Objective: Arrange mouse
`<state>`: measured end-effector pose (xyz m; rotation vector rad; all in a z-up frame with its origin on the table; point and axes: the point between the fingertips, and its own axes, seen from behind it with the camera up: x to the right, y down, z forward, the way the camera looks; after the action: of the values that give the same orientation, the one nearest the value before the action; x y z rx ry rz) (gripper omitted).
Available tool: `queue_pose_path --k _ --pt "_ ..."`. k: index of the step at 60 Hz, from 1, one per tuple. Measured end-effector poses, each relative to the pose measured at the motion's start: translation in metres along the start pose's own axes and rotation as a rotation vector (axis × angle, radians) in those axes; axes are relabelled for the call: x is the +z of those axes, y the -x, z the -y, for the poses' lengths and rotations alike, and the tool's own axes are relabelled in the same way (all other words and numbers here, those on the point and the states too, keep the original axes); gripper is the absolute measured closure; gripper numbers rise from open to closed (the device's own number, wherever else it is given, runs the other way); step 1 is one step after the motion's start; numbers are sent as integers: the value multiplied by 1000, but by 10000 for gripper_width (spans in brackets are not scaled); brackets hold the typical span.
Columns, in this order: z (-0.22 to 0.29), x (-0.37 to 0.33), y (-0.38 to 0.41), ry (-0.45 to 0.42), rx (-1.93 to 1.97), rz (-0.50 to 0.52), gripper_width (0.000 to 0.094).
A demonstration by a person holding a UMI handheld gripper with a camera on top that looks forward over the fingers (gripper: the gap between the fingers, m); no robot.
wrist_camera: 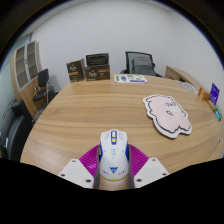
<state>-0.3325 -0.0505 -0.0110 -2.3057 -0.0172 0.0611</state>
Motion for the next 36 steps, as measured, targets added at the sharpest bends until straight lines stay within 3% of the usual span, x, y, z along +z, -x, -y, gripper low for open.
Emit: queue_pose_path --k 13,23,36 --pt "75 13 -80 -74 26 -6 549" --pt "124 50 -181 -60 -3 -35 550" --pt "131 112 -228 3 9 -6 552"
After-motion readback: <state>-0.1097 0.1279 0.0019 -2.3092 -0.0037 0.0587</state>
